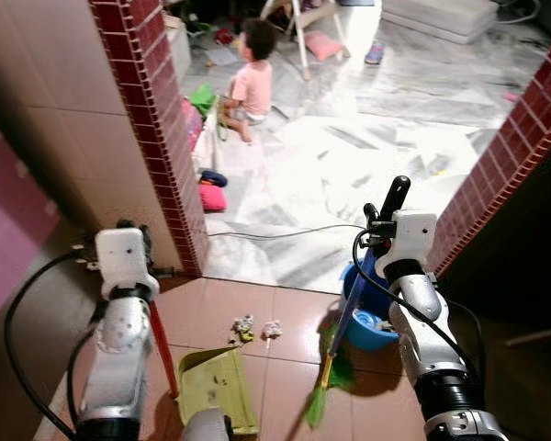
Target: Sweep floor
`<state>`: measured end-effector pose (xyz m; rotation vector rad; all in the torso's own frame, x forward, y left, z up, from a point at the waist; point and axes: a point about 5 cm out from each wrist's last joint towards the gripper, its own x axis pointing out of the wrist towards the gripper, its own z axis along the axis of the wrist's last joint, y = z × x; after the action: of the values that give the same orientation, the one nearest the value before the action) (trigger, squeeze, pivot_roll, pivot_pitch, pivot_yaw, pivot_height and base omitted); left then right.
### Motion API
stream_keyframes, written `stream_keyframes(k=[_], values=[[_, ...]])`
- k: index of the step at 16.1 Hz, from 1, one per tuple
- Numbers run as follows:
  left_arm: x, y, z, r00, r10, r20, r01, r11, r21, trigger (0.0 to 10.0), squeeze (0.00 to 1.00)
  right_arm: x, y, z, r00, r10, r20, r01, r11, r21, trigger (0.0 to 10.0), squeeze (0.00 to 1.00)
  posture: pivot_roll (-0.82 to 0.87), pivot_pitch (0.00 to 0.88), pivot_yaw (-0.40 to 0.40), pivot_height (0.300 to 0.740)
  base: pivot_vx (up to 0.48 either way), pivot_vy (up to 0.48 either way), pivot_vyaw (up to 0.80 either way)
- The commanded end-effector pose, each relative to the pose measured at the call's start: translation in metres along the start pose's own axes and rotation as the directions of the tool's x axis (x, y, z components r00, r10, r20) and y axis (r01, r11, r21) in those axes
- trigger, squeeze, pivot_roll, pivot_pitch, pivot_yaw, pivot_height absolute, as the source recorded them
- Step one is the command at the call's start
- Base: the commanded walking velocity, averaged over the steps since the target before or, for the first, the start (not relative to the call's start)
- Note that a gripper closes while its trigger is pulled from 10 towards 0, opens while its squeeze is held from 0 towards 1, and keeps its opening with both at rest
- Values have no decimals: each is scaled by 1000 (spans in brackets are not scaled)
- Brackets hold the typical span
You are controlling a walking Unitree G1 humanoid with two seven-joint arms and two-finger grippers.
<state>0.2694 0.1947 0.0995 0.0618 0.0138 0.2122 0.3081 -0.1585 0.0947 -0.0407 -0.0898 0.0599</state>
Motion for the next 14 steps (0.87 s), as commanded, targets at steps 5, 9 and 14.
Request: stream_keyframes(k=[5, 9, 14], values=[[11, 7, 15, 1000, 18, 24, -18, 999, -35, 10000, 0, 12, 8, 17, 997, 56, 51, -54, 998, -26, 10000, 0, 12, 26, -56, 740, 0, 347, 0], [14, 2, 22, 1000, 11, 27, -9, 999, -45, 10000, 0, 16, 5, 22, 996, 56, 64, -54, 998, -36, 10000, 0, 4, 38, -56, 740, 0, 473, 0], [16, -13, 35, 997, -33, 65, 37, 997, -66, 10000, 0, 14, 7, 22, 996, 67, 66, -64, 997, -46, 10000, 0, 25, 51, -71, 740, 346, 72, 0]])
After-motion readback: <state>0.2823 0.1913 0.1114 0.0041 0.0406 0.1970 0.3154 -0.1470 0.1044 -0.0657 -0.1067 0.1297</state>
